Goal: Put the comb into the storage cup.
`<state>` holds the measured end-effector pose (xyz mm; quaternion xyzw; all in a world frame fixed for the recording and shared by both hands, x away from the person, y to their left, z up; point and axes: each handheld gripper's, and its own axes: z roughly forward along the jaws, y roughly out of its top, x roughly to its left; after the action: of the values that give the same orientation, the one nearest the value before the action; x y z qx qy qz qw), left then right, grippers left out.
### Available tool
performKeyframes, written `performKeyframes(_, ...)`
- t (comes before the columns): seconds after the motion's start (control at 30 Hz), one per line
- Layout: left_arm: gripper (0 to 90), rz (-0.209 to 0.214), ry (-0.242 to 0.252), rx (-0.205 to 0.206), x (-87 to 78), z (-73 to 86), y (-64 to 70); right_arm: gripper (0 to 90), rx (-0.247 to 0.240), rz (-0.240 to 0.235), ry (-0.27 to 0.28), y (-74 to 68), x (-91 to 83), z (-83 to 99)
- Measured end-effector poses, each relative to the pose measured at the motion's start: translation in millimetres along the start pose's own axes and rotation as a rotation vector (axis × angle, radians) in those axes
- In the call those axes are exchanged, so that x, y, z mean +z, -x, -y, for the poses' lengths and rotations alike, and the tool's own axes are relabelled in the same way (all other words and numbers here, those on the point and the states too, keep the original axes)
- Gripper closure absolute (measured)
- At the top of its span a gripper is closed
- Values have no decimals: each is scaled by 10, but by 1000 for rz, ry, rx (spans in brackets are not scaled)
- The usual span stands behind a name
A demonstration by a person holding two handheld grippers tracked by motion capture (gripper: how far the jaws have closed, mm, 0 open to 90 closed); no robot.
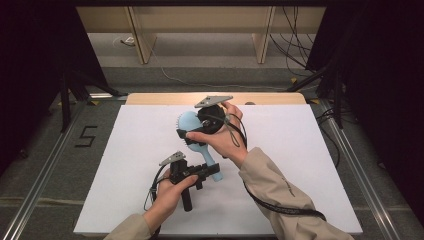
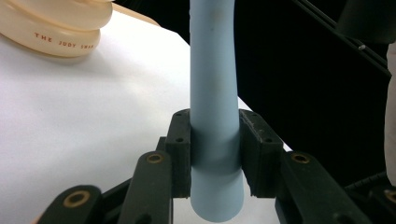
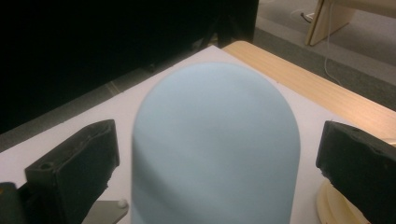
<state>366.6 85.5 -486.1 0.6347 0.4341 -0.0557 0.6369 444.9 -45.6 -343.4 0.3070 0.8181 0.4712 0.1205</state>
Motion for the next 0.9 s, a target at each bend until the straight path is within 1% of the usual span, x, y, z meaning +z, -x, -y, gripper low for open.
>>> performKeyframes(0.07,664,1,-2,-3,4,5,-5,3,13,-5,-8,6,30,-2)
performKeyframes(0.2,664,1,-5,0,11,12,2,3,20,-7,-17,-7,71,-20)
performKeyframes(0.43,664,-1,-5,4,7,9,0,3,16,-22,-21,-27,131,-21)
performKeyframes(0.57,664,2,-3,4,8,4,6,3,21,-22,-24,-34,165,-20)
performKeyframes(0.67,664,2,-3,5,9,8,13,4,25,-26,-25,-45,175,-25)
performKeyframes(0.8,664,1,-1,6,9,10,15,8,16,-19,-31,-60,162,-42)
performKeyframes(0.9,664,1,-2,6,10,9,10,11,21,-18,-21,-56,146,-51)
